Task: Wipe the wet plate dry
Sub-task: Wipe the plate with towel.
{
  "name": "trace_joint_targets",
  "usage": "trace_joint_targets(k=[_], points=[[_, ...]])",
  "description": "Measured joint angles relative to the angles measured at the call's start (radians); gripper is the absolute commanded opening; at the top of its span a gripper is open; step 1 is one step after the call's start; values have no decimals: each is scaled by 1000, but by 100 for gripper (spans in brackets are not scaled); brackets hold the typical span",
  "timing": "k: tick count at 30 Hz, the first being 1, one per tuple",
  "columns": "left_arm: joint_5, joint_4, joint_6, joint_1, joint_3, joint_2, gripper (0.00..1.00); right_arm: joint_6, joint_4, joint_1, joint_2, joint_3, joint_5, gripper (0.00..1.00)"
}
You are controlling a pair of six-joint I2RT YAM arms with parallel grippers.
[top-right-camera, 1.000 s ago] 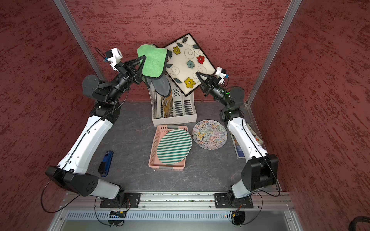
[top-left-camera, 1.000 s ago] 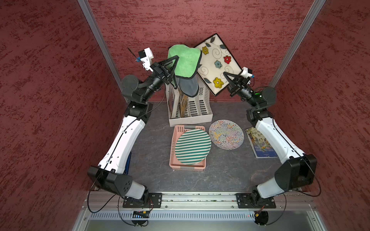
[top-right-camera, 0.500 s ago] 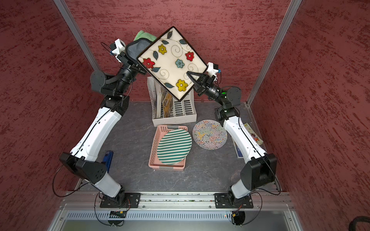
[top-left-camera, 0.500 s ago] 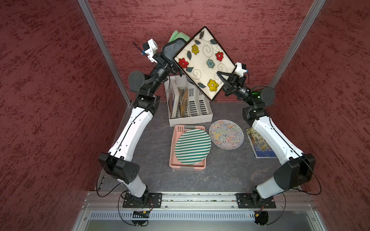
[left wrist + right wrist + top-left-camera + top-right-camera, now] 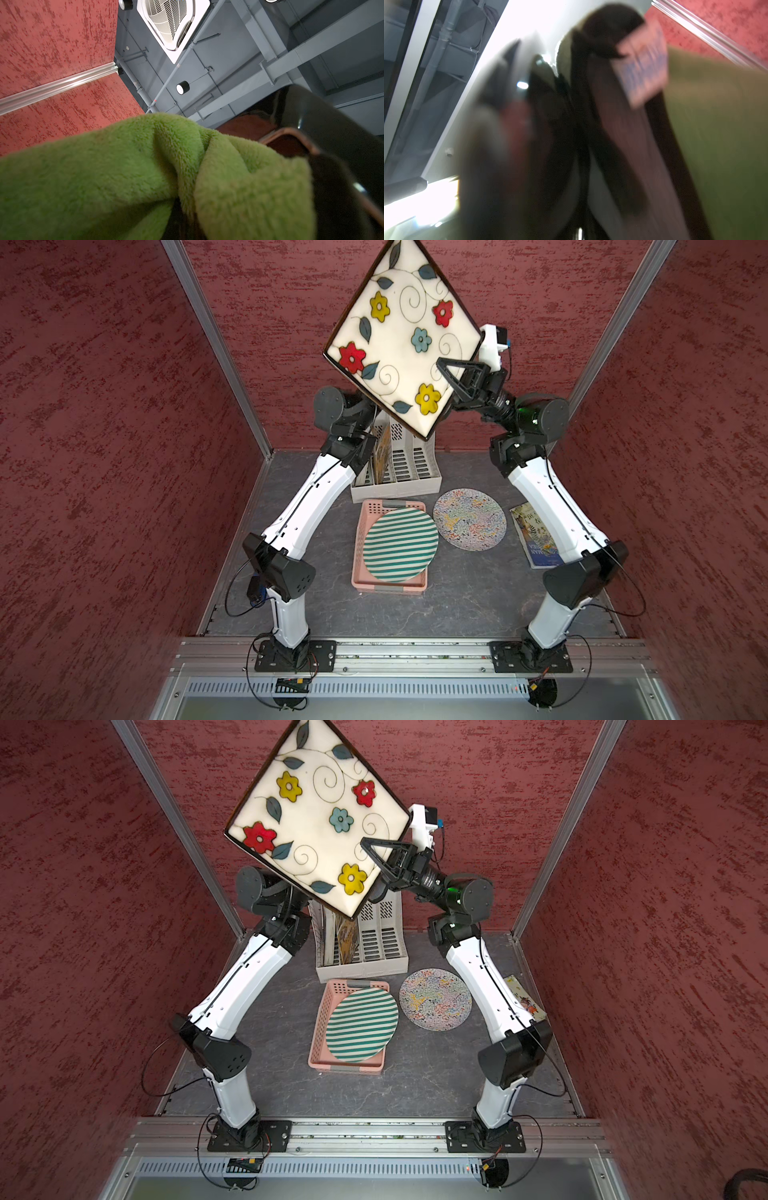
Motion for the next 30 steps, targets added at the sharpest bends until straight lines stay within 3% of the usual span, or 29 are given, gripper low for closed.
trace_joint_targets(k=[3, 6, 14, 19, 22, 25, 30], points=[[-8, 11, -1, -13, -29, -2, 0, -5, -63, -46, 54, 120, 0, 0], [-5, -5, 0, 2, -55, -10, 0, -5, -109, -101, 50, 113, 6, 0], [15, -73, 10, 149, -72, -31, 0, -8, -94, -155, -178, -368, 55, 0], [-6, -66, 2, 172, 36, -5, 0, -23, -64, -104, -283, -537, 73, 0], [-18, -27, -2, 145, 82, 10, 0, -69, -82, -84, -312, -520, 73, 0], [-31, 19, -6, 84, 75, 10, 0, -90, -92, -85, -277, -398, 62, 0], [-25, 94, -10, -40, -86, -18, 0, -81, -100, -116, -127, -119, 86, 0]])
